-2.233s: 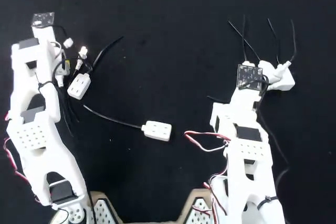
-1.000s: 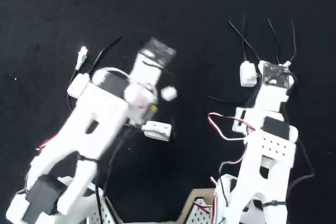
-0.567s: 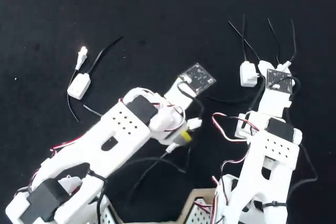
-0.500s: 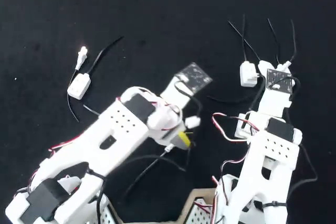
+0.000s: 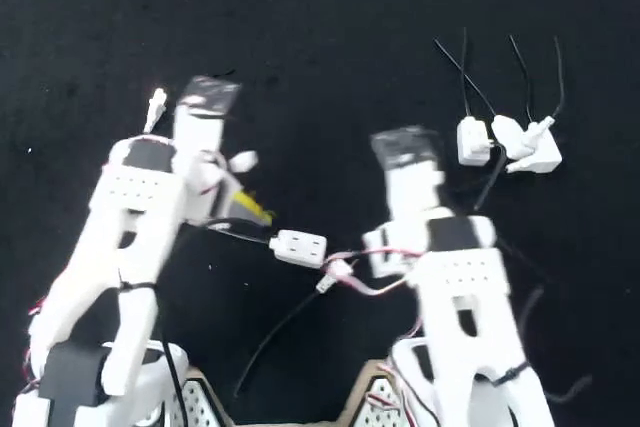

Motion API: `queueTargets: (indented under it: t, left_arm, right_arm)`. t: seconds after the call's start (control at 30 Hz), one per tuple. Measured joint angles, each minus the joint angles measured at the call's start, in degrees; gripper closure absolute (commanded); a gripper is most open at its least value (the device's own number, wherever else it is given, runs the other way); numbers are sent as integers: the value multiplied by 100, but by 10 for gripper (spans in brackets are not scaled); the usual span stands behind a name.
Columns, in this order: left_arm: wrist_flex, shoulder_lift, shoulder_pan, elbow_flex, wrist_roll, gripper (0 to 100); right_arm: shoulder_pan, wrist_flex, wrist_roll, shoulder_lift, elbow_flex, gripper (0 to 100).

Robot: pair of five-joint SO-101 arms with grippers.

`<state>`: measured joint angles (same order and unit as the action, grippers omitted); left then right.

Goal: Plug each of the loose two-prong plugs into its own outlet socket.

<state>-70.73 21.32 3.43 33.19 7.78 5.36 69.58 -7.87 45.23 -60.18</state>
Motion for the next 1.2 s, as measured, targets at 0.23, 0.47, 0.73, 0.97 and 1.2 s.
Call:
queueTargets:
  t: [0.23,0.47,0.73,0.97,1.2]
  left_arm:
    - [1213,0,-932,1090,-1257,575]
    - [2444,0,-1055,1969,-1705,575]
    - [2664,0,-1055,2022,-1723,575]
    - [2664,0,-1055,2022,-1723,575]
    - [2664,0,-1055,2022,-1723,575]
  right_arm:
    - [1881,-308,0,0,-457,794]
    - [2708,-941,1152,0,-1064,794]
    - [2971,-2154,2154,79,-1635,792]
    - [2426,-2295,2629,9,-1644,793]
    - [2347,-2479,2637,9,-1793,794]
